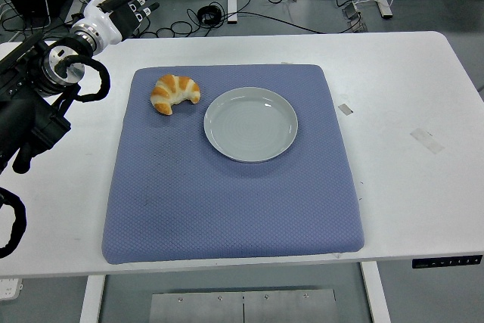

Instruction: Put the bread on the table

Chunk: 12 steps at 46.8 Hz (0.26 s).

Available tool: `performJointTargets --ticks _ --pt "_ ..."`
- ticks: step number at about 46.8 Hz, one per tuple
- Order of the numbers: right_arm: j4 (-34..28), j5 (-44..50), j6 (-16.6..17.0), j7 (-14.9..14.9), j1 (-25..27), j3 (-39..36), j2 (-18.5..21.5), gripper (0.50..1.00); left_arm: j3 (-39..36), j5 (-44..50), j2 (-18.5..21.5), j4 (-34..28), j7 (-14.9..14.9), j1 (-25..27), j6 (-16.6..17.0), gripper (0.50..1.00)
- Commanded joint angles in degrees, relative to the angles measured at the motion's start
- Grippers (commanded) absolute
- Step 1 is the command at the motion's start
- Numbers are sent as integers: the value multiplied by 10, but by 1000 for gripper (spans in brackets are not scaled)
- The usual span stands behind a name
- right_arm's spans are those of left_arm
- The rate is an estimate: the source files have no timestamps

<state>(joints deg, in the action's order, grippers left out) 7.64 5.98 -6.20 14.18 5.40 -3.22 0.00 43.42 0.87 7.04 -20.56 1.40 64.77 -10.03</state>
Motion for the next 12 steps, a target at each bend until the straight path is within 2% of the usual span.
performJointTargets --ticks 1,12 --pt "0 0 0 1 0 0 0 1000 0 0 0 0 0 0 1 983" --pt "1 0 0 1 0 -7 0 1000 0 0 0 0 0 0 0 983"
